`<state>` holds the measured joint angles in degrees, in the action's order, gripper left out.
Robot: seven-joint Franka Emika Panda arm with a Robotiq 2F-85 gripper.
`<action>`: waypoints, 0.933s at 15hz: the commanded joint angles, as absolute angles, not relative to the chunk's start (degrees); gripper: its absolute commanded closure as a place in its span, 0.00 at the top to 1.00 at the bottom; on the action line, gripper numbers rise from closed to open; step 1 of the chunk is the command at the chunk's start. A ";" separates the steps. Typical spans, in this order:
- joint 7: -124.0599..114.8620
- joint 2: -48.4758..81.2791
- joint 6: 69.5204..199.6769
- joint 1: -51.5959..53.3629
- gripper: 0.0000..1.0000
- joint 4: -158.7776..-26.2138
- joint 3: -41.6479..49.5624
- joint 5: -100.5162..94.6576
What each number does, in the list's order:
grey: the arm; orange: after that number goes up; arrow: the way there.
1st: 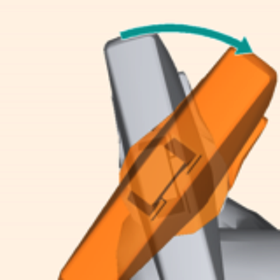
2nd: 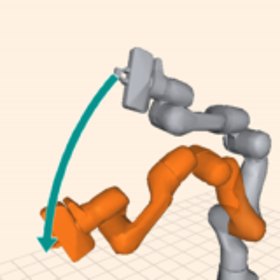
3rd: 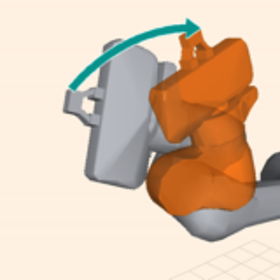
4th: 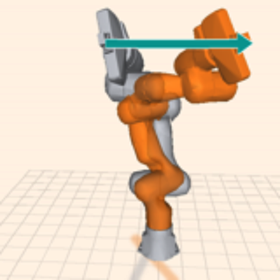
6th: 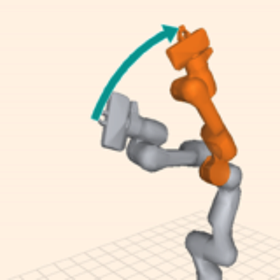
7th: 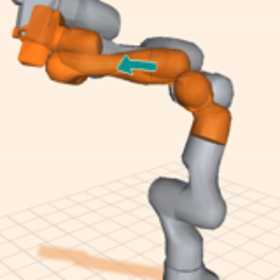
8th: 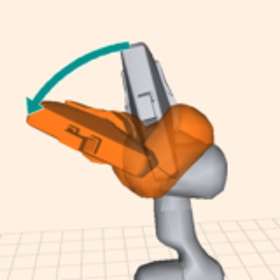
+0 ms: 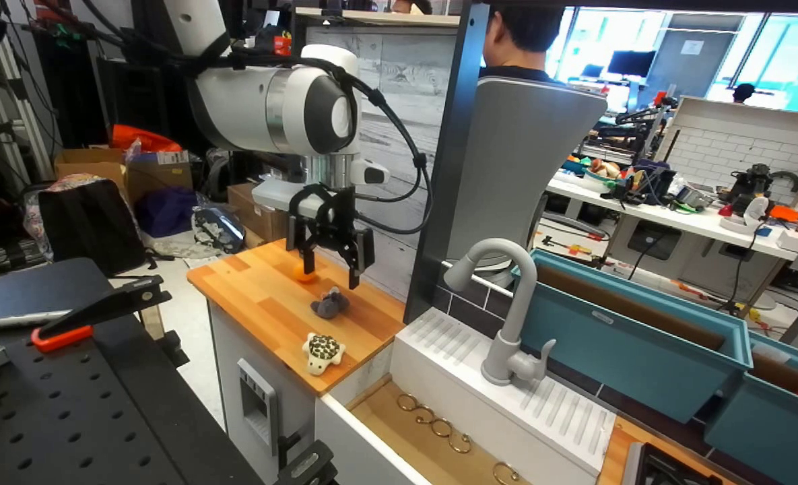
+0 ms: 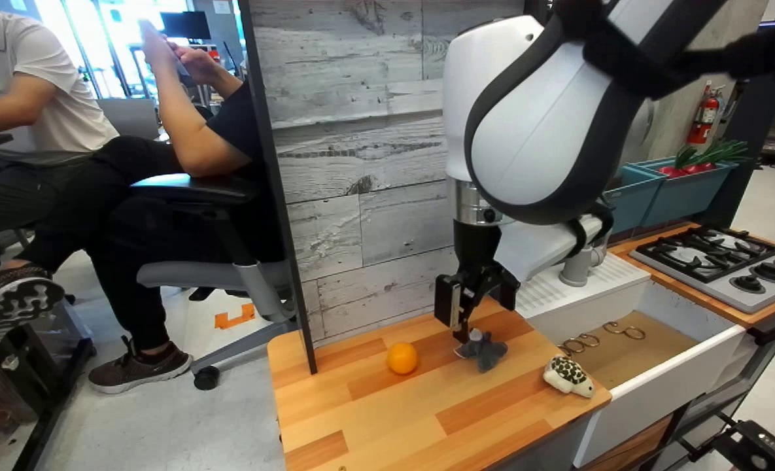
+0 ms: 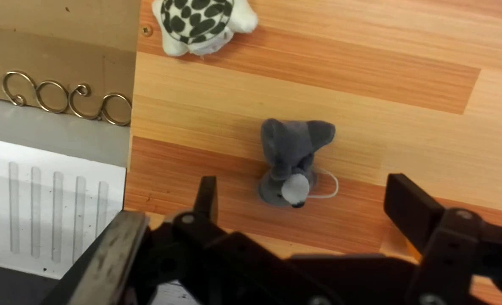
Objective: Move the grey plush toy forwards.
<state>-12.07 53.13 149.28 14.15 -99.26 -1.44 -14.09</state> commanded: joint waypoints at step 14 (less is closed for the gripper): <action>-10.16 64.54 139.94 15.81 0.44 -83.62 -1.13 -9.70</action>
